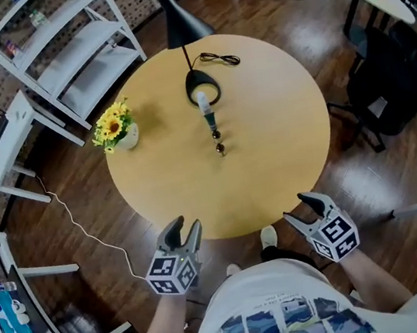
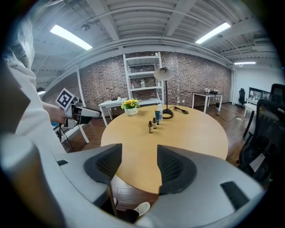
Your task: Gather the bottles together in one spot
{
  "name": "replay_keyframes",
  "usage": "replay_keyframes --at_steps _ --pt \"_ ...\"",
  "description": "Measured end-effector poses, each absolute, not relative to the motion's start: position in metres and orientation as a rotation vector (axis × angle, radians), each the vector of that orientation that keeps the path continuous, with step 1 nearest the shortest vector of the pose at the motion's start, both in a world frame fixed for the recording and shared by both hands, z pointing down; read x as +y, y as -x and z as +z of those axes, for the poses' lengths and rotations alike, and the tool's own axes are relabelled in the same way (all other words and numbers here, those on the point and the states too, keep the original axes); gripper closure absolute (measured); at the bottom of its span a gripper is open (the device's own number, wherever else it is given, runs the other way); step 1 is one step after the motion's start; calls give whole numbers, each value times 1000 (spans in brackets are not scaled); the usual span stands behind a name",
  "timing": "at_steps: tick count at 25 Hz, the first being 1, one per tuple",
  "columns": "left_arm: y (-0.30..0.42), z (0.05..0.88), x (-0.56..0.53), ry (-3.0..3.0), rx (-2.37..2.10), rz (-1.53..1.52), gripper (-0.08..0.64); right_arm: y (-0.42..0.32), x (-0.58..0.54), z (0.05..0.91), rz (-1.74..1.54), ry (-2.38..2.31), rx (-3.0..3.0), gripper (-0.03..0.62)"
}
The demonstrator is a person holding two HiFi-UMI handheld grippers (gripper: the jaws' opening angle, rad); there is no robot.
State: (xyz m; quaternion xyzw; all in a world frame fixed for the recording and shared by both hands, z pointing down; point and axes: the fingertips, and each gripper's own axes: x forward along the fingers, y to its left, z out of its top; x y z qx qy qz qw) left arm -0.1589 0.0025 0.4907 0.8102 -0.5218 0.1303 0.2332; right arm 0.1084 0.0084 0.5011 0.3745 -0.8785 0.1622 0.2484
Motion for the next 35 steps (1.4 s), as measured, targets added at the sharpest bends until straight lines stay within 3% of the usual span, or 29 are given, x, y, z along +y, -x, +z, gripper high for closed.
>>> replay_keyframes --at_steps 13,35 --pt "215 471 135 -2280 -1290 259 377 -36 122 480 427 -1179 -2332 321" --pt "266 478 183 -2314 -1312 329 377 -2 172 461 352 -1262 -2315 322"
